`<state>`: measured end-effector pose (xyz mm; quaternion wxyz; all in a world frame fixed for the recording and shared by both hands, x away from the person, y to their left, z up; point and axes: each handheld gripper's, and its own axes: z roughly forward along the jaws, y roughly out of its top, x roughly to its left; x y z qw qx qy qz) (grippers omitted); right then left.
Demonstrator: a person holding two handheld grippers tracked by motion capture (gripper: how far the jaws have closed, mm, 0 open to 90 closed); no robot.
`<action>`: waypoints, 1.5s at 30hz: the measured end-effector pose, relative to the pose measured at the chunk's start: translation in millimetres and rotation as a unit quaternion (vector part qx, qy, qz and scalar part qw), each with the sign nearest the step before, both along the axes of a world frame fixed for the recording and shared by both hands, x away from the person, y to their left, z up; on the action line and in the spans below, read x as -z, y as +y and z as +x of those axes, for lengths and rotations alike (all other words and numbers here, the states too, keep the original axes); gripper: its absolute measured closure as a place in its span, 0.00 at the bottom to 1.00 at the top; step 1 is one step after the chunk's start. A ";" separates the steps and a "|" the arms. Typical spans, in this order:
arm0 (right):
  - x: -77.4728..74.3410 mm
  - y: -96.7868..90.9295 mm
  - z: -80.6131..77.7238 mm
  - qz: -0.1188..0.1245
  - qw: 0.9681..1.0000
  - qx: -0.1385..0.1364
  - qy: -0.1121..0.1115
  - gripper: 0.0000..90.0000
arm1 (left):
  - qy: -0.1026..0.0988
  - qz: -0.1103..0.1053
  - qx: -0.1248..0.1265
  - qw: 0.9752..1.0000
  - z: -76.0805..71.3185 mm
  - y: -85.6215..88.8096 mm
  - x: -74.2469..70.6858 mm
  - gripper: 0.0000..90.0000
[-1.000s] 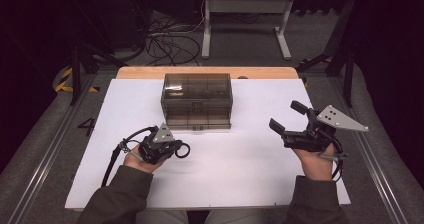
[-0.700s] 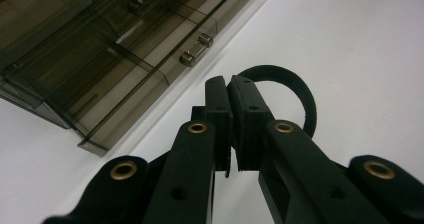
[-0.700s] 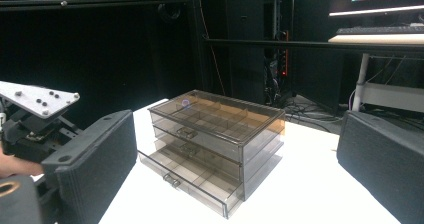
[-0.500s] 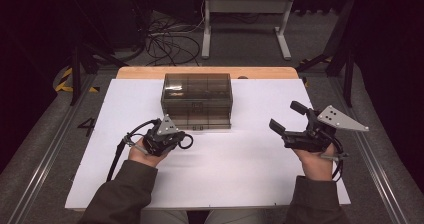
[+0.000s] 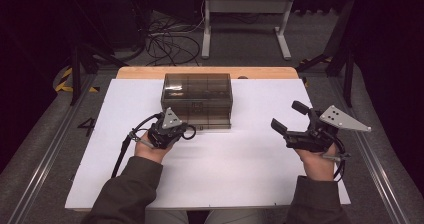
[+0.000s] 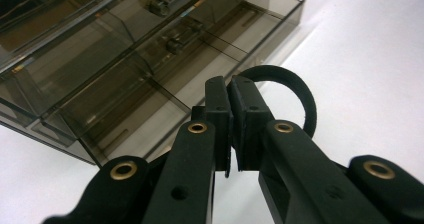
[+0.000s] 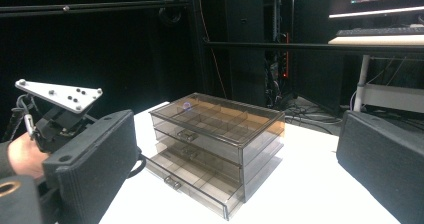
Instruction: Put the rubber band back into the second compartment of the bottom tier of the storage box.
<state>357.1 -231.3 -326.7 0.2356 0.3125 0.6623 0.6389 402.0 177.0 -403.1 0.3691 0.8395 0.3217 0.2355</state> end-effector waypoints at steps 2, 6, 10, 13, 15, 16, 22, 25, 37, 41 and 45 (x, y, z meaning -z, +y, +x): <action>0.1 0.1 0.1 0.001 1.000 0.000 0.001 0.04 | -0.003 0.000 -0.005 1.000 2.7 -0.5 0.2 0.96; 0.5 0.0 0.7 0.001 1.000 0.000 0.002 0.04 | -0.011 -0.001 -0.014 1.000 7.5 -4.4 1.0 0.96; 0.7 -0.5 1.0 0.001 1.000 0.000 0.003 0.04 | -0.021 0.003 -0.022 1.000 11.4 -9.5 4.6 0.96; 0.6 -1.0 0.8 0.003 1.000 0.001 0.003 0.04 | -0.029 0.001 -0.032 0.999 14.5 -11.6 7.0 0.96; 0.6 -1.5 0.9 0.003 1.000 0.000 0.002 0.04 | -0.028 -0.001 -0.036 0.999 17.0 -12.4 8.3 0.96; 0.7 -1.7 1.0 0.003 1.000 0.000 0.002 0.04 | -0.027 0.001 -0.036 0.999 18.3 -12.6 8.5 0.96; 1.0 -2.4 1.3 0.005 1.000 0.001 0.005 0.04 | -0.026 0.001 -0.042 0.999 24.7 -18.3 10.6 0.96; 1.2 -2.5 1.5 0.005 1.000 0.000 0.005 0.04 | -0.026 -0.002 -0.044 0.999 28.2 -21.9 12.0 0.96; 2.4 -3.8 3.0 0.007 1.000 0.000 0.008 0.04 | -0.023 0.005 -0.056 0.998 38.1 -30.7 22.5 0.96; 2.9 -3.5 3.6 0.005 1.000 -0.001 0.008 0.04 | -0.020 0.010 -0.062 0.998 40.1 -30.9 25.1 0.96; 3.2 -2.7 3.8 0.006 1.000 -0.001 0.011 0.04 | -0.017 0.016 -0.069 0.997 42.8 -31.8 28.8 0.96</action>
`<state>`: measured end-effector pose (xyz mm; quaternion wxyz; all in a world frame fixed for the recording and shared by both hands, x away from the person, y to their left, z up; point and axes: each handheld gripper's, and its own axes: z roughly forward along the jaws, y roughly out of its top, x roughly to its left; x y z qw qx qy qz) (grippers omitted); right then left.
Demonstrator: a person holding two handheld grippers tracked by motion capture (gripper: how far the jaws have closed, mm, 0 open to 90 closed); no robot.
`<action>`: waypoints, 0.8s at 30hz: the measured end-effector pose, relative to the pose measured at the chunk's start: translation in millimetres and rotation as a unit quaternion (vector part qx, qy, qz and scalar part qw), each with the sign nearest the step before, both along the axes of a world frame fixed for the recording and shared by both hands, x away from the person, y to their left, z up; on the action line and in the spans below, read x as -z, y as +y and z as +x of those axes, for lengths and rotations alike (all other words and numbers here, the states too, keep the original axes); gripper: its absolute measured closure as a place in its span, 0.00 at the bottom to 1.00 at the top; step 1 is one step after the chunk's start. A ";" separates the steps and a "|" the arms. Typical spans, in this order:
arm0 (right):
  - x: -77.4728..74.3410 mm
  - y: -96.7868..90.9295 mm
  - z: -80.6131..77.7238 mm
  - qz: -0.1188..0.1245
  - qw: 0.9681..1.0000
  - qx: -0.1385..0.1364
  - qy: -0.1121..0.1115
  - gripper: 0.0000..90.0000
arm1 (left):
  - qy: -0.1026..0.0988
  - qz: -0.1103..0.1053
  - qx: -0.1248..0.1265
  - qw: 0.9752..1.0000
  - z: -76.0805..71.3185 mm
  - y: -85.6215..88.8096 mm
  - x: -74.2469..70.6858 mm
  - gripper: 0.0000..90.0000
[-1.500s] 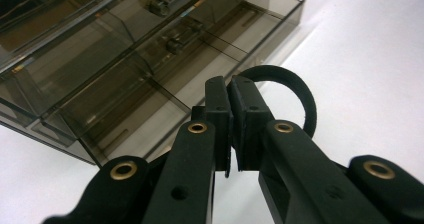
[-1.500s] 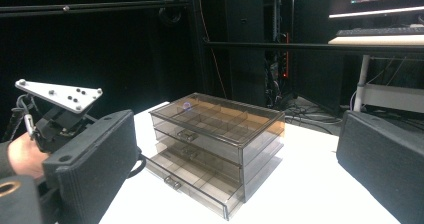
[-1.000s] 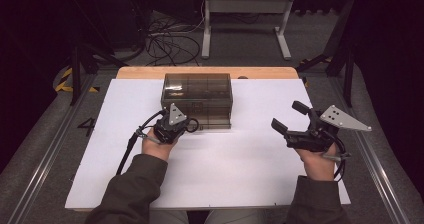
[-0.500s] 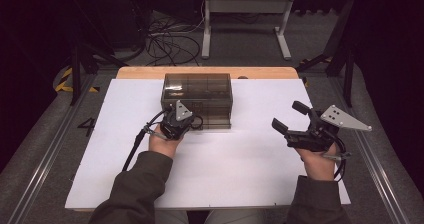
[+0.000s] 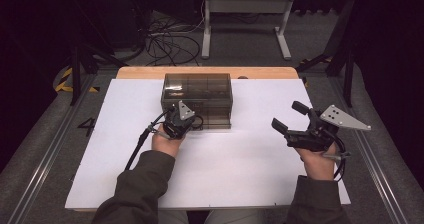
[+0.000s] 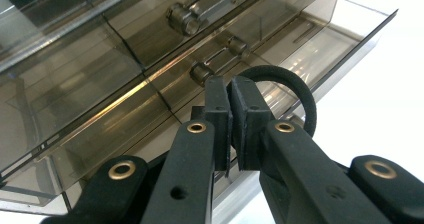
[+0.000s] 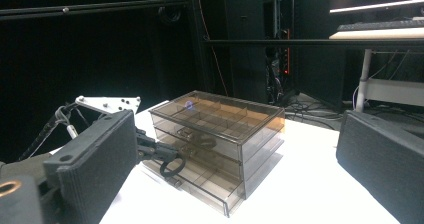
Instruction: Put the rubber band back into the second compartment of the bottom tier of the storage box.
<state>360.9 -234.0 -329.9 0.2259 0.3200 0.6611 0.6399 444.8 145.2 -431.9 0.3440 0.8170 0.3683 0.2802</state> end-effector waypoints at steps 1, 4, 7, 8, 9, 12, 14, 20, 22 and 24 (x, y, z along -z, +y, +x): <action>0.2 -0.1 0.3 -0.002 1.000 -0.001 -0.001 0.04 | 0.003 0.001 -0.004 1.000 0.8 0.1 0.7 0.96; 0.5 0.0 0.5 -0.001 1.000 -0.001 0.001 0.04 | 0.010 0.001 -0.012 1.000 4.0 0.9 3.6 0.96; 0.7 -0.1 0.8 -0.001 1.000 -0.001 0.002 0.04 | 0.015 -0.002 -0.017 1.000 6.1 1.2 5.5 0.96; 0.8 0.0 0.9 0.000 1.000 0.000 0.002 0.04 | 0.016 -0.004 -0.019 1.000 6.9 1.1 6.3 0.95; 0.9 -0.2 0.9 0.000 1.000 0.000 0.003 0.04 | 0.017 -0.007 -0.019 1.000 7.5 0.8 7.0 0.95; 1.2 -0.5 1.2 -0.001 1.000 -0.001 0.003 0.04 | 0.018 -0.009 -0.026 0.999 9.9 1.0 8.5 0.95; 1.3 -0.1 1.3 0.000 1.000 0.000 0.004 0.04 | 0.022 -0.010 -0.030 0.999 10.4 1.0 9.5 0.95; 1.9 -0.1 2.0 -0.001 1.000 -0.001 0.005 0.04 | 0.022 -0.018 -0.033 0.999 12.4 3.4 9.6 0.87; 2.0 -0.2 2.0 -0.001 1.000 0.000 0.006 0.04 | 0.024 -0.021 -0.032 0.999 12.0 3.6 9.4 0.86; 1.9 -0.6 2.0 -0.001 1.000 -0.001 0.005 0.04 | 0.024 -0.023 -0.030 0.999 11.1 3.5 9.0 0.86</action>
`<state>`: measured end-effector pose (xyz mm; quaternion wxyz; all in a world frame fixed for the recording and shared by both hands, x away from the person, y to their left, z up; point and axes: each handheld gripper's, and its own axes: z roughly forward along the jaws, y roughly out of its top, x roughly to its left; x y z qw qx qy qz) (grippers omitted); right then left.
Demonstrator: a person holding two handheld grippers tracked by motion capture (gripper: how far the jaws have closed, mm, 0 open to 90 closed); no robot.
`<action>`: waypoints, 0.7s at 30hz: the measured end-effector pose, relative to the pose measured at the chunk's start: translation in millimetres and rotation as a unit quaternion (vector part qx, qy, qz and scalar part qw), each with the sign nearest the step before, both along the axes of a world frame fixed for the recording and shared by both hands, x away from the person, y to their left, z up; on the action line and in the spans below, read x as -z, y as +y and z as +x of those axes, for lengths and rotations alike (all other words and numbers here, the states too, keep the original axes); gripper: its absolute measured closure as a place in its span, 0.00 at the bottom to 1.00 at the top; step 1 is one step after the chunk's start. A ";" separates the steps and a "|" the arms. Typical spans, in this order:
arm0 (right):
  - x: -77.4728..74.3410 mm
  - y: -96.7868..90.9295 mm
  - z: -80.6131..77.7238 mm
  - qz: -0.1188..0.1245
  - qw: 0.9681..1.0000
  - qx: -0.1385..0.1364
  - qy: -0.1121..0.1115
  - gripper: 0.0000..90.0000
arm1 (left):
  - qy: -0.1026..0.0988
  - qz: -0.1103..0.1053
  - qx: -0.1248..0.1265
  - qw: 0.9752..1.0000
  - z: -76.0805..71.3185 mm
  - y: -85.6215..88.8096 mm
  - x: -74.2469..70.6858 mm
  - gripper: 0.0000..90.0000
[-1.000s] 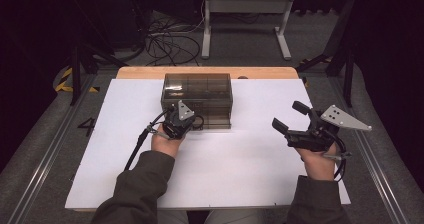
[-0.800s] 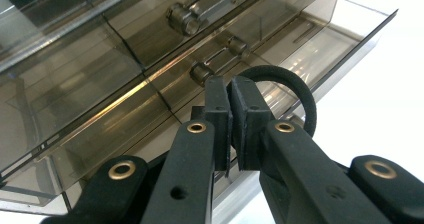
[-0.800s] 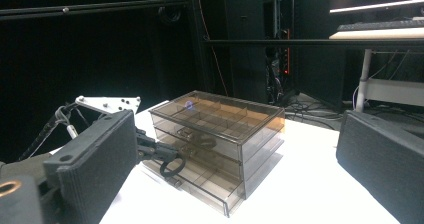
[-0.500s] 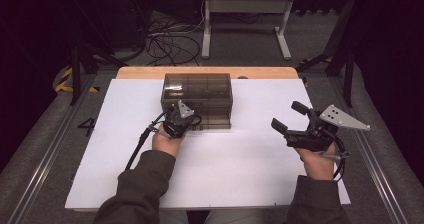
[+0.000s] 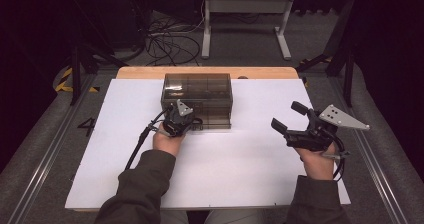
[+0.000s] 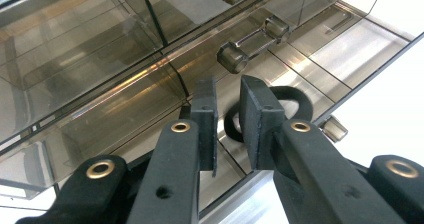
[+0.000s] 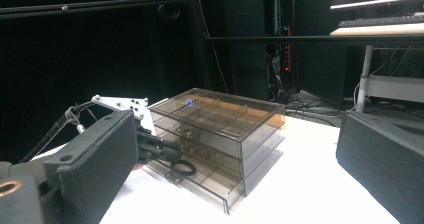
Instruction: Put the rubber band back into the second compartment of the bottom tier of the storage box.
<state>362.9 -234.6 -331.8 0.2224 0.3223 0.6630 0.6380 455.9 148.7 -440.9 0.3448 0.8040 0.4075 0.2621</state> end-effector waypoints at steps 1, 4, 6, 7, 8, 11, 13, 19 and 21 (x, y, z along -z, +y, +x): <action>-0.1 -0.1 -0.1 0.001 1.000 0.000 0.001 0.04 | 0.000 0.001 0.002 1.000 -0.7 0.0 -0.6 0.85; -0.1 -0.4 -0.2 0.002 1.000 0.001 0.000 0.04 | 0.000 0.000 0.004 1.000 -2.2 0.4 -2.5 0.84; -0.1 -0.3 -0.2 0.002 1.000 0.000 0.000 0.04 | 0.002 0.001 0.008 1.000 -3.5 0.8 -3.7 0.82; -0.1 -0.2 -0.2 0.002 1.000 0.000 0.000 0.04 | 0.001 0.001 0.009 1.000 -4.1 0.8 -4.2 0.82; -0.1 -0.1 -0.2 0.001 1.000 0.000 0.000 0.04 | 0.003 -0.001 0.010 1.000 -5.3 0.5 -4.8 0.81; -0.1 0.4 -0.1 0.000 1.000 0.001 0.000 0.04 | 0.001 -0.002 0.016 1.000 -7.2 0.6 -6.2 0.79; 0.0 0.5 -0.1 0.001 1.000 0.001 0.000 0.04 | 0.000 0.000 0.019 1.000 -9.1 0.3 -7.0 0.77; 0.0 0.6 -0.3 0.000 1.000 0.000 0.000 0.04 | -0.005 -0.008 0.023 1.000 -15.5 1.2 -8.9 0.76; 0.0 0.8 -0.3 0.000 1.000 0.000 0.000 0.04 | -0.006 -0.010 0.022 1.000 -16.7 2.0 -10.4 0.75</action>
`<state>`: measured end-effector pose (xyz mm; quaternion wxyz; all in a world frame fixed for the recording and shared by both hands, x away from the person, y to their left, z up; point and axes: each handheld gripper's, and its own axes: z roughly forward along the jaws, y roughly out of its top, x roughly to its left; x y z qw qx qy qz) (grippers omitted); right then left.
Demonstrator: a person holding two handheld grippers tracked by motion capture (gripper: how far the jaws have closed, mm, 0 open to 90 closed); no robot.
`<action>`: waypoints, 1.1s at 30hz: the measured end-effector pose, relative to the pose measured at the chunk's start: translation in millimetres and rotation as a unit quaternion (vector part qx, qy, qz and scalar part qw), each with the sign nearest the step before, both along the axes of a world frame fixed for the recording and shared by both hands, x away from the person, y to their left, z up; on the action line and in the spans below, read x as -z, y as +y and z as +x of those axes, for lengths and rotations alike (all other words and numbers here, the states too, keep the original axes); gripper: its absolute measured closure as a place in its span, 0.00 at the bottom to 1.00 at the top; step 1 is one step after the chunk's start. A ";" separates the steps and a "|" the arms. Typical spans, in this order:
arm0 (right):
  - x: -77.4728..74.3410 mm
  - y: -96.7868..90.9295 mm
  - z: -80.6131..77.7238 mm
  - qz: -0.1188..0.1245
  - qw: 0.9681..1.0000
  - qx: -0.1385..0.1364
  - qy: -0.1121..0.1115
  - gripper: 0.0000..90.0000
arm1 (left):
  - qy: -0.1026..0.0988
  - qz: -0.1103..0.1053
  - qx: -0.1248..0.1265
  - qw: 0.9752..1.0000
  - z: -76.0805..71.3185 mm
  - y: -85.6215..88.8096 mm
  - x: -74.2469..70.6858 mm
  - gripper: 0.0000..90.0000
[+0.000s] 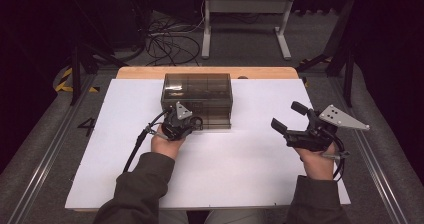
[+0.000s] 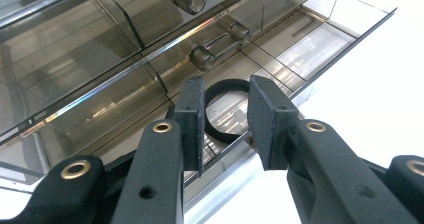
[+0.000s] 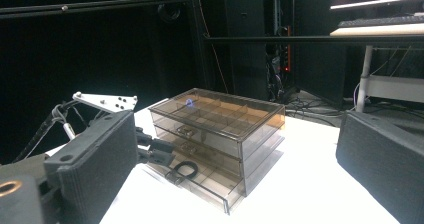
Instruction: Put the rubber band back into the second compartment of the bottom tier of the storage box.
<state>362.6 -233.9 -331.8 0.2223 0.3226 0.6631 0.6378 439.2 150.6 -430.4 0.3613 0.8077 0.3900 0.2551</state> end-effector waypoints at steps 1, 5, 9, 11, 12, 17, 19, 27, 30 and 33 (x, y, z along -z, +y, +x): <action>0.0 0.3 0.0 0.000 1.000 0.000 0.000 0.04 | -0.001 -0.001 0.001 1.000 -0.3 0.2 -0.4 0.74; 0.1 0.7 0.1 -0.001 1.000 -0.001 0.000 0.04 | -0.005 -0.006 0.000 1.000 -2.3 0.4 -3.0 0.73; 0.3 0.5 0.3 -0.001 1.000 0.000 0.001 0.04 | -0.007 -0.008 0.002 1.000 -4.1 1.4 -4.8 0.71; 0.5 0.4 0.4 -0.001 1.000 -0.001 0.002 0.04 | -0.011 -0.013 0.001 1.000 -4.8 2.5 -5.6 0.70; 0.6 0.4 0.5 -0.001 1.000 0.000 0.002 0.04 | -0.007 -0.015 0.003 1.000 -5.5 3.1 -6.1 0.69; 0.7 1.0 0.5 -0.002 1.000 0.000 0.002 0.04 | -0.015 -0.031 0.002 0.999 -8.5 6.1 -8.9 0.65; 0.9 1.2 0.7 -0.004 1.000 -0.001 0.001 0.04 | -0.016 -0.033 0.002 0.999 -10.1 7.0 -10.9 0.64; 2.0 1.9 1.7 -0.004 1.000 -0.002 0.002 0.04 | -0.025 -0.054 0.005 0.998 -13.7 11.9 -16.9 0.59; 1.9 1.9 1.3 -0.003 1.000 -0.002 -0.001 0.04 | -0.032 -0.059 0.009 0.998 -15.5 12.3 -19.2 0.56; 1.4 1.6 0.6 -0.001 1.000 -0.002 -0.003 0.04 | -0.037 -0.060 0.011 0.997 -17.9 12.4 -21.4 0.52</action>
